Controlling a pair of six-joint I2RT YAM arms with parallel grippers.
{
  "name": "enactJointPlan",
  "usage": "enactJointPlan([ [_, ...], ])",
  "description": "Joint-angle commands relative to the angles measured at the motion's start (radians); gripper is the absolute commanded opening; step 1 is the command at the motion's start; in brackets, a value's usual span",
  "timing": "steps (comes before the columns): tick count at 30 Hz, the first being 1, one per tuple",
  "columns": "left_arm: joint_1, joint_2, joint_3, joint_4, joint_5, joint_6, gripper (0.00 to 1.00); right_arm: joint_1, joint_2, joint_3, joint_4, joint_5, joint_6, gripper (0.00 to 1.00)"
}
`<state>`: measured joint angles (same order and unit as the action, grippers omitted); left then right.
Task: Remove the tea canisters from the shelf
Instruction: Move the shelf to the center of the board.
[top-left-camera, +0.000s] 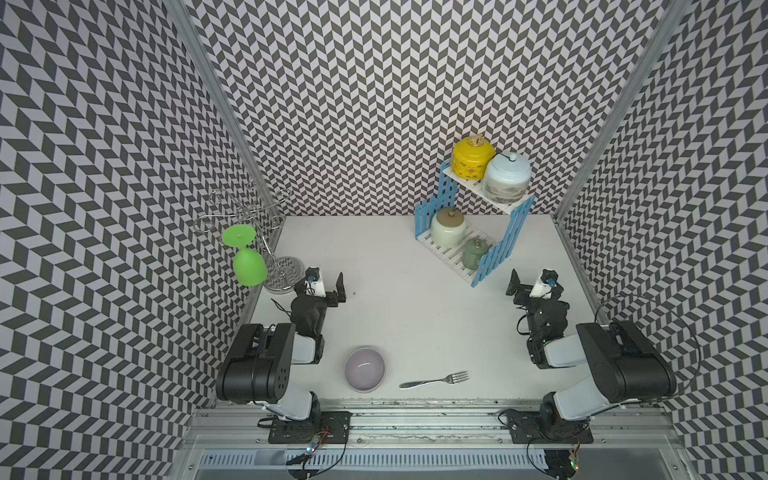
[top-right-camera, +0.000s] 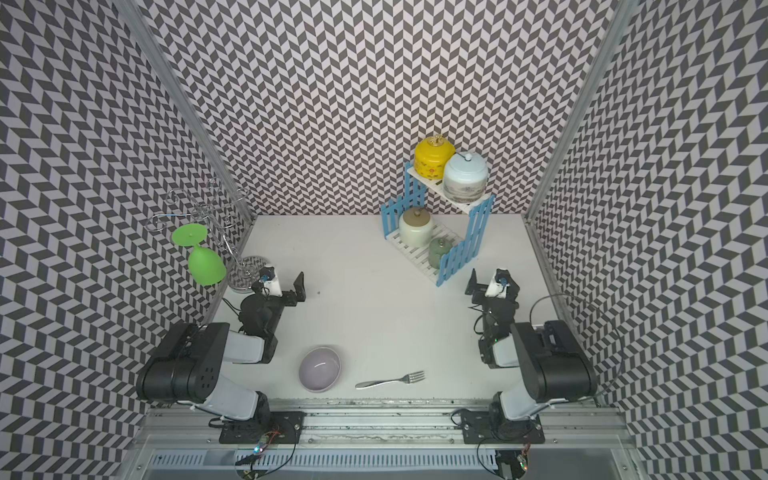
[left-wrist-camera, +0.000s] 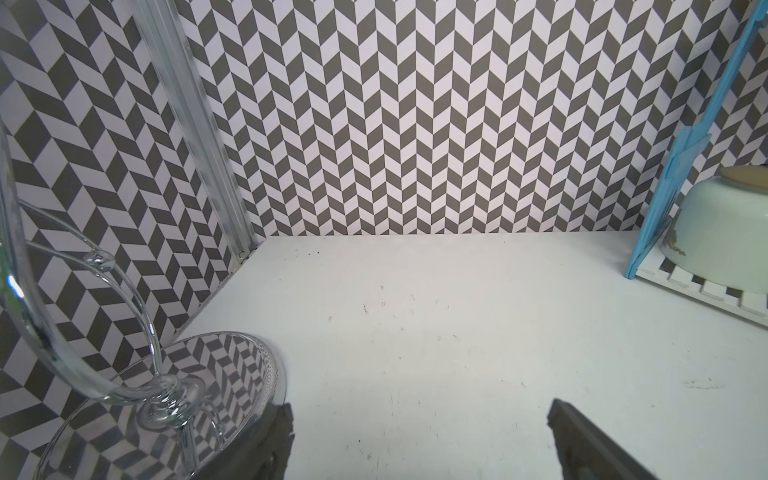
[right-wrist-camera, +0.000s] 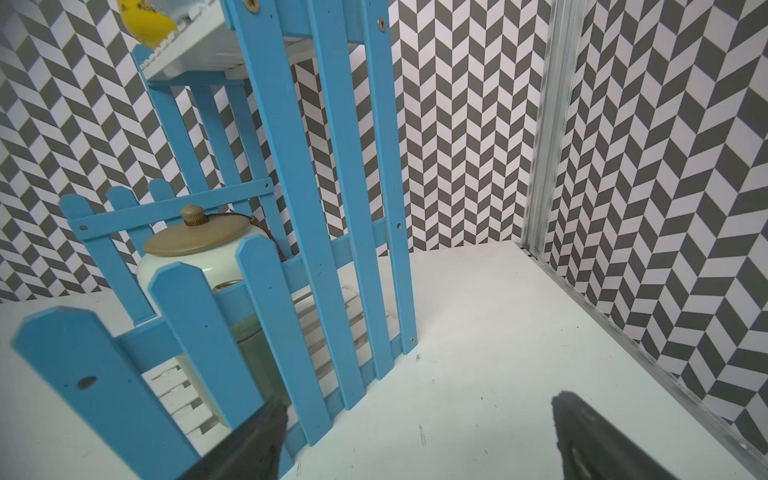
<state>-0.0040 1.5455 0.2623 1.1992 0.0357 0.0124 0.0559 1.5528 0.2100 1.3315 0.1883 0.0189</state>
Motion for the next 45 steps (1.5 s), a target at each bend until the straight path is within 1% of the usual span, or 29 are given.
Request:
enactJointPlan([
  [1,0.002,0.007,0.015,0.006,-0.006,-0.002,1.0,0.001,0.012,-0.003,0.035,-0.006,-0.007,1.0],
  [5,-0.007,0.003,0.011,0.008,-0.026,0.001,1.0,0.0,0.012,-0.003,0.035,-0.006,-0.007,1.0],
  [19,-0.01,-0.004,0.013,0.005,-0.026,0.007,1.0,0.002,0.006,-0.014,0.052,0.006,-0.002,0.99],
  [21,-0.019,-0.036,0.049,-0.087,-0.025,0.018,1.0,0.002,-0.025,-0.034,0.064,0.049,0.014,1.0],
  [23,-0.035,-0.084,0.12,-0.261,-0.029,0.048,1.0,0.002,-0.071,-0.036,0.026,0.082,0.029,0.99],
  [25,-0.056,-0.11,0.179,-0.395,-0.069,0.067,1.0,0.002,-0.131,-0.018,-0.073,0.102,0.043,1.0],
  [27,-0.067,-0.14,0.212,-0.487,-0.1,0.066,1.0,0.001,-0.199,0.015,-0.223,0.123,0.074,1.0],
  [29,-0.075,-0.18,0.226,-0.558,-0.108,0.061,1.0,0.002,-0.272,0.082,-0.428,0.12,0.098,1.0],
  [31,-0.085,-0.222,0.239,-0.627,-0.107,0.061,1.0,0.001,-0.323,0.117,-0.535,0.132,0.124,1.0],
  [33,-0.092,-0.273,0.251,-0.699,-0.093,0.059,1.0,0.002,-0.371,0.147,-0.633,0.151,0.191,1.0],
  [35,-0.098,-0.328,0.268,-0.785,-0.06,0.058,1.0,0.002,-0.422,0.188,-0.775,0.139,0.263,1.0],
  [37,-0.105,-0.373,0.289,-0.874,-0.031,0.043,1.0,0.002,-0.458,0.221,-0.893,0.157,0.368,1.0],
  [38,-0.109,-0.395,0.301,-0.919,-0.015,0.034,1.0,0.001,-0.472,0.231,-0.935,0.172,0.421,1.0],
  [39,-0.11,-0.415,0.31,-0.958,-0.002,0.028,1.0,0.001,-0.484,0.24,-0.963,0.167,0.443,1.0],
  [42,-0.11,-0.466,0.325,-1.05,0.062,0.045,1.0,0.0,-0.513,0.27,-1.026,0.08,0.453,0.99],
  [43,-0.11,-0.482,0.314,-1.059,0.065,0.053,1.0,0.001,-0.52,0.28,-1.047,0.062,0.463,1.0],
  [45,-0.099,-0.518,0.259,-1.017,0.076,0.063,1.0,0.001,-0.531,0.289,-1.056,0.028,0.47,1.0],
])
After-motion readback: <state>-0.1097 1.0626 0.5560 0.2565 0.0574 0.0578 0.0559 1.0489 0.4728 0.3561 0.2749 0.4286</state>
